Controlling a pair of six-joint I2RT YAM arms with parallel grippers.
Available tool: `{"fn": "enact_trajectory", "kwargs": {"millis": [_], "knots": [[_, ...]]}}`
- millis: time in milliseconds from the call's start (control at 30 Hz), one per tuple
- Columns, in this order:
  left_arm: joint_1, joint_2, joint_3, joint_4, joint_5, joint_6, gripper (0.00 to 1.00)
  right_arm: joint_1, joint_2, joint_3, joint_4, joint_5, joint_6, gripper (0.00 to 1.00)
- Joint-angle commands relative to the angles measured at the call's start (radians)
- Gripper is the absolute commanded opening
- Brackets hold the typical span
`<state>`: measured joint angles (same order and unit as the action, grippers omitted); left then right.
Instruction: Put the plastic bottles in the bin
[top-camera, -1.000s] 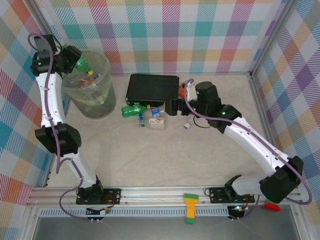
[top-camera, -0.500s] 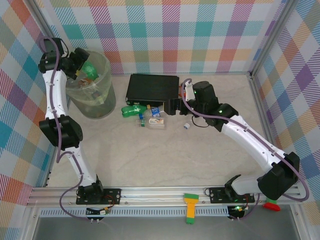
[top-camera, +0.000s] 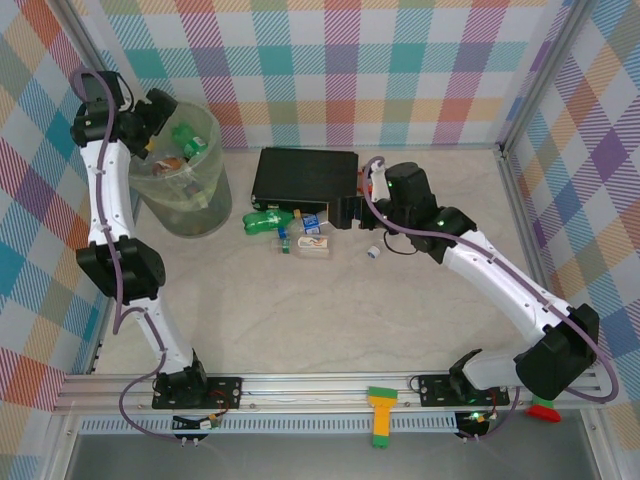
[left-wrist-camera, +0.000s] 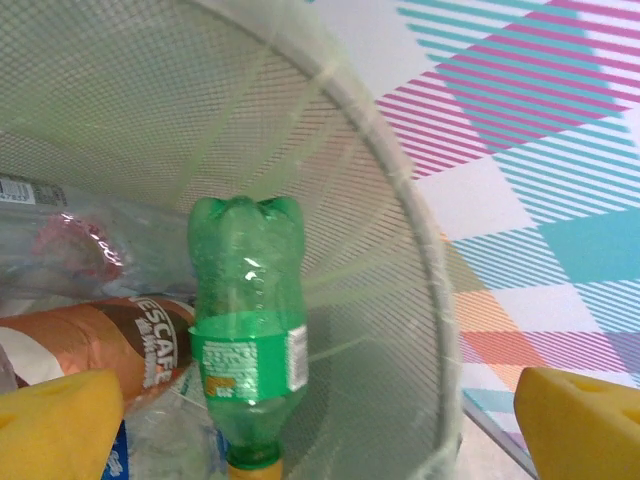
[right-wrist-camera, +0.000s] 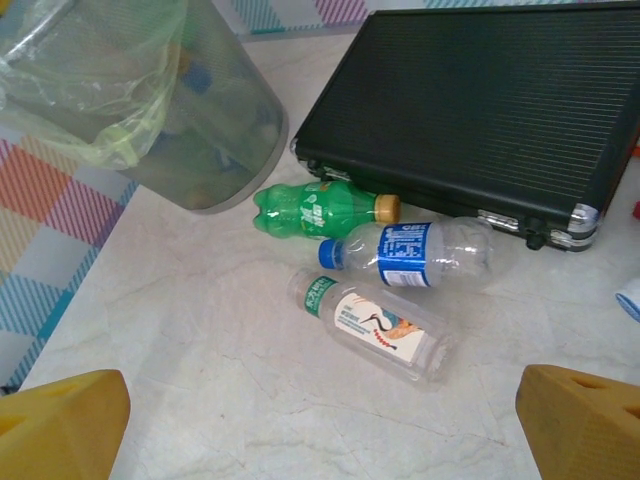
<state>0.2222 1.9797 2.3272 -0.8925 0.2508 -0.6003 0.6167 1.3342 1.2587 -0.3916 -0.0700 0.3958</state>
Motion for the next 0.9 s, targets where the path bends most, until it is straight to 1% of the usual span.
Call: {"fn": "enact_trajectory", "kwargs": {"millis": [0, 133, 300, 367, 500, 667, 800, 867], "knots": [[-0.062, -0.083, 0.025, -0.028, -0.014, 0.030, 1.00, 0.002, -0.016, -0.013, -0.036, 0.076, 0.027, 0.99], [-0.150, -0.120, -0.009, -0.035, -0.034, 0.065, 1.00, -0.013, -0.005, -0.025, -0.075, 0.132, 0.063, 0.99], [-0.281, -0.146, -0.032, -0.077, -0.107, 0.124, 1.00, -0.030, 0.025, -0.044, -0.129, 0.229, 0.118, 0.99], [-0.324, -0.154, -0.041, -0.093, -0.131, 0.134, 0.99, -0.050, 0.036, -0.059, -0.139, 0.227, 0.152, 0.99], [-0.409, -0.181, -0.096, -0.085, -0.152, 0.142, 1.00, -0.092, 0.057, -0.124, -0.117, 0.172, 0.226, 0.99], [-0.512, -0.223, -0.192, -0.054, -0.166, 0.147, 1.00, -0.111, 0.120, -0.168, -0.121, 0.167, 0.297, 0.87], [-0.589, -0.262, -0.282, -0.028, -0.178, 0.141, 1.00, -0.129, 0.189, -0.193, -0.095, 0.118, 0.336, 0.74], [-0.619, -0.282, -0.330, -0.014, -0.180, 0.133, 1.00, -0.130, 0.213, -0.205, -0.068, 0.108, 0.351, 0.72]]}}
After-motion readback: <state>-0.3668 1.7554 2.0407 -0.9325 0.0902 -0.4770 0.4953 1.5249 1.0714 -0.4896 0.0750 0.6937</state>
